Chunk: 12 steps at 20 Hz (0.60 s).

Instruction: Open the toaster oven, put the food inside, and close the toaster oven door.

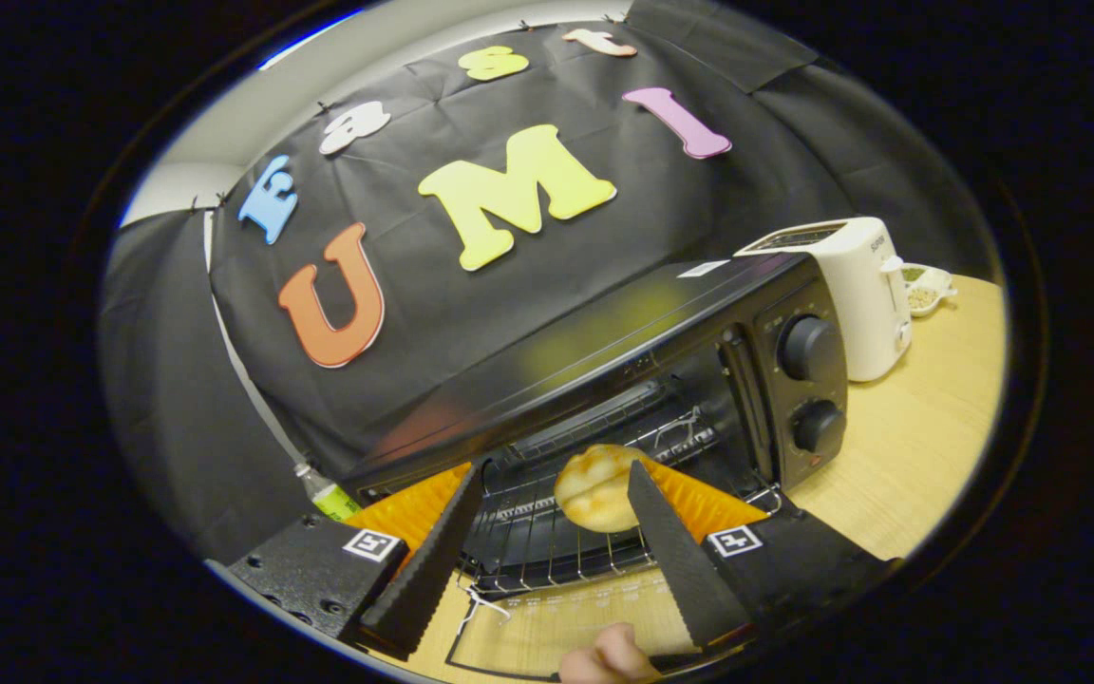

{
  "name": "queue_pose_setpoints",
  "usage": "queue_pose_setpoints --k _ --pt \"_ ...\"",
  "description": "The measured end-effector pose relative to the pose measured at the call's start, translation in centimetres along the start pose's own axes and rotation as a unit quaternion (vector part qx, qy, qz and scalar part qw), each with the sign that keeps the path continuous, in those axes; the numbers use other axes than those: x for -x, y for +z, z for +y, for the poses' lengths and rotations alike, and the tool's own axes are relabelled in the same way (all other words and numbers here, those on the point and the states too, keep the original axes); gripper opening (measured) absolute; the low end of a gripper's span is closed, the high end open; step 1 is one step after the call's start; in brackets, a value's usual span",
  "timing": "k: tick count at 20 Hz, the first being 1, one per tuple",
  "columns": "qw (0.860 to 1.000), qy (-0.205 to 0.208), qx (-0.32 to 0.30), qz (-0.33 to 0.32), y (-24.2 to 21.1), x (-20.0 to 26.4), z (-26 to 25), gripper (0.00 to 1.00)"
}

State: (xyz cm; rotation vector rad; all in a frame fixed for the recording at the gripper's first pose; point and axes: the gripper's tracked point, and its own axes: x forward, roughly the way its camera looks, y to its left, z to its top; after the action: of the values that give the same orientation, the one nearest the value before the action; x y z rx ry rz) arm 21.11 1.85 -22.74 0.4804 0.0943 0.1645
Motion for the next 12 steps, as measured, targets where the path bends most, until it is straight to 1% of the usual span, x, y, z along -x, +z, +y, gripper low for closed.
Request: queue_pose_setpoints --k 2,4,6,7,8,10,11,12 --pt "1.0 0.002 0.018 0.009 0.3 1.4 0.1 1.0" --pt "0.999 0.002 0.048 0.016 0.5 2.6 0.1 1.0" --pt "0.995 0.002 0.087 0.05 -0.3 4.4 0.0 1.0" --pt "0.99 -0.009 0.115 0.08 -1.2 5.6 -0.8 1.0" --pt "0.988 -0.023 0.13 0.081 -1.3 6.3 -1.5 1.0" --pt "0.981 -0.079 0.161 0.077 -1.2 7.4 -3.6 1.0" --pt "0.974 -0.103 0.179 0.09 -1.9 7.9 -4.6 1.0" --pt "0.968 -0.117 0.191 0.109 -3.1 8.1 -5.1 1.0"
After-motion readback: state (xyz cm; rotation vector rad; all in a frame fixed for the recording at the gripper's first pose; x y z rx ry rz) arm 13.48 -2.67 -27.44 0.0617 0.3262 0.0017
